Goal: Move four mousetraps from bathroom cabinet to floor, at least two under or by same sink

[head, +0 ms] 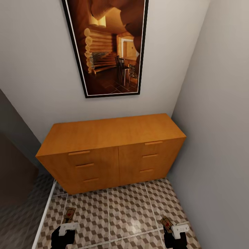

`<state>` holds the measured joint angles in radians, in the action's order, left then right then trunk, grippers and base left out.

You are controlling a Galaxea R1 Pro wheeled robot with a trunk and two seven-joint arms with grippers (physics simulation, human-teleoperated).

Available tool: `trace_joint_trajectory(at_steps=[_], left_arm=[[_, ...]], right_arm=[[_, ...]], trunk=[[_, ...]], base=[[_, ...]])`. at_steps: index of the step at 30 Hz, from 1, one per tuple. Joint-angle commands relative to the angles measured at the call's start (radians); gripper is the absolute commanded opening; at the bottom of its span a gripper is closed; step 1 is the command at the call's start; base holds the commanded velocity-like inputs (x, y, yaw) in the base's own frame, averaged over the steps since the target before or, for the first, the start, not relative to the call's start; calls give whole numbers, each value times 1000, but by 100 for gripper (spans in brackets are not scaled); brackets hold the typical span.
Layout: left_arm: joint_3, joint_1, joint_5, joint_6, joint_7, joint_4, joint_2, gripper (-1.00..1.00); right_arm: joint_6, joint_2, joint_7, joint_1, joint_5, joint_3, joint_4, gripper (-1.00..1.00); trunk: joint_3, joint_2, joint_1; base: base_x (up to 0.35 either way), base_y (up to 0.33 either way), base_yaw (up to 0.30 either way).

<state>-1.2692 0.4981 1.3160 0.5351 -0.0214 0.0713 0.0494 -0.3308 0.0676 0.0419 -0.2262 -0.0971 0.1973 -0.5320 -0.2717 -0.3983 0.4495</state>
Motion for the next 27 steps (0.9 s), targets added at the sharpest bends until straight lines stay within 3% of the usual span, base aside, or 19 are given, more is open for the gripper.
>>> trace_joint_trajectory(at_steps=[1,27], left_arm=[[-7,0,-1,2,-8,1,0,-100],[-7,0,-1,2,-8,1,0,-100]], right_arm=[[-4,1,4,-1,-10,8,0,-100],[-4,1,4,-1,-10,8,1,-100]], trunk=[[-2,-2,0],[-2,-2,0]], base=[[0,0,0],[0,0,0]])
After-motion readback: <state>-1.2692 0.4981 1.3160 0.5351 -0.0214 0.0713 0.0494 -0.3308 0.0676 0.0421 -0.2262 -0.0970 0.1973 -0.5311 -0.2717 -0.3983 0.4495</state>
